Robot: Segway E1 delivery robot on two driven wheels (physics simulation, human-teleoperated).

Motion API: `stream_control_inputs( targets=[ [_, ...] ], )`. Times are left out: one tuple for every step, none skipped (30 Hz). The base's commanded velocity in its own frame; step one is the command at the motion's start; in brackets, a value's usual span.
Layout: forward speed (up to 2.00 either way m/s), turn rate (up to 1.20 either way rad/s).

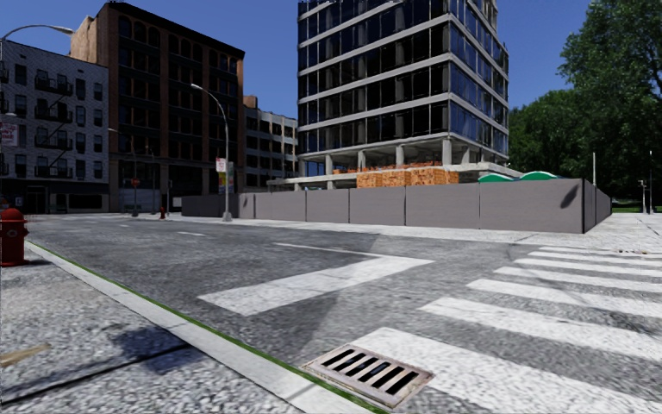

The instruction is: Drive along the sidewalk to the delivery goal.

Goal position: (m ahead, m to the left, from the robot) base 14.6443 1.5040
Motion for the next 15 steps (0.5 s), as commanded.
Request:
stream_control_inputs(
  targets=[
    [2.00, -1.20],
    [2.00, -1.20],
    [2.00, -1.20],
    [2.00, -1.20],
    [2.00, -1.20],
    [2.00, -1.20],
    [2.00, -1.20],
    [2.00, -1.20],
    [2.00, -1.20],
    [2.00, -1.15],
    [2.00, -1.15],
    [2.00, -0.12],
    [2.00, -0.05],
    [2.00, -0.02],
    [2.00, -0.01]
  ],
)
